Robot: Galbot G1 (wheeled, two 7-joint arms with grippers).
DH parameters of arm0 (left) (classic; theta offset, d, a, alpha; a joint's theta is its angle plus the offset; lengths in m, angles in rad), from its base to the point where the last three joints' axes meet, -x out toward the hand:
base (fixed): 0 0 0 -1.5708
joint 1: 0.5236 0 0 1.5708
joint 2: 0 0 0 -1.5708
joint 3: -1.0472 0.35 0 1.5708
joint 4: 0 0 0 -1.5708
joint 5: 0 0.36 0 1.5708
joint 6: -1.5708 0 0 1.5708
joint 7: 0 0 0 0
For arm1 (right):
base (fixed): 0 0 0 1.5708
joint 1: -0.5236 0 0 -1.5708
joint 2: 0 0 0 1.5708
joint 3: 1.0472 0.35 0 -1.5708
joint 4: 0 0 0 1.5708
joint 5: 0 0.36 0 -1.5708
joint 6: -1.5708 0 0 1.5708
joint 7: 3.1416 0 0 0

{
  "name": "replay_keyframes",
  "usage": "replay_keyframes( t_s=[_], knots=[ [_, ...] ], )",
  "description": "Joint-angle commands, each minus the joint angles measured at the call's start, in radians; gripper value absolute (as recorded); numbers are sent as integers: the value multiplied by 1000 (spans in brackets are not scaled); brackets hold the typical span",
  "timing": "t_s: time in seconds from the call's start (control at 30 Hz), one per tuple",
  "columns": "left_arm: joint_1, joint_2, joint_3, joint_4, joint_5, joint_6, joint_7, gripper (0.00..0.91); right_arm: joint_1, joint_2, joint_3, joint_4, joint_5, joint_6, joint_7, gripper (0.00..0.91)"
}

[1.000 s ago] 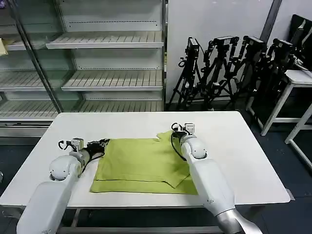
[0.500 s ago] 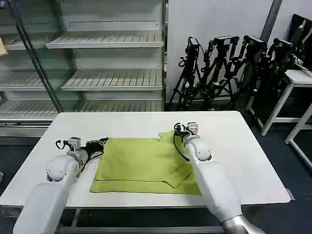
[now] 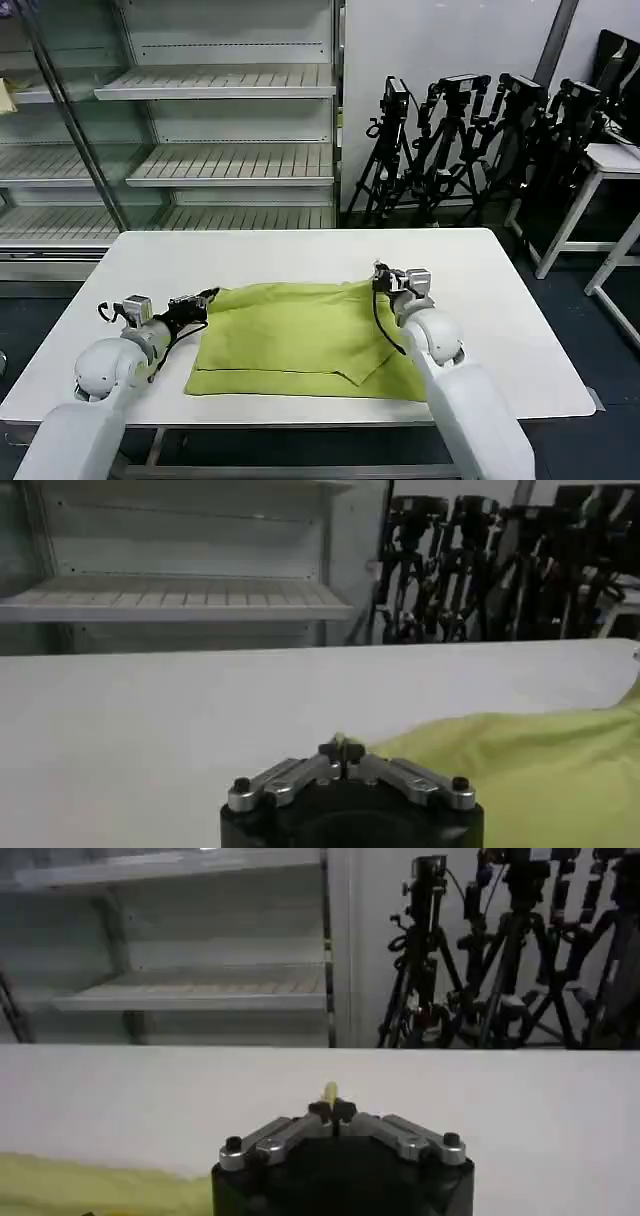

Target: Fold and organize the clothes.

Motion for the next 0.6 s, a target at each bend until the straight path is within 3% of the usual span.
replay_keyframes(
  t_s=[0.03, 0.6],
  knots=[
    [83, -2, -28, -88, -16, -3, -4, 20, -180, -75, 1, 222, 22, 3, 11, 0],
    [232, -22, -88, -206, 26, -44, 4, 20, -297, -96, 21, 319, -9, 21, 26, 0]
  ],
)
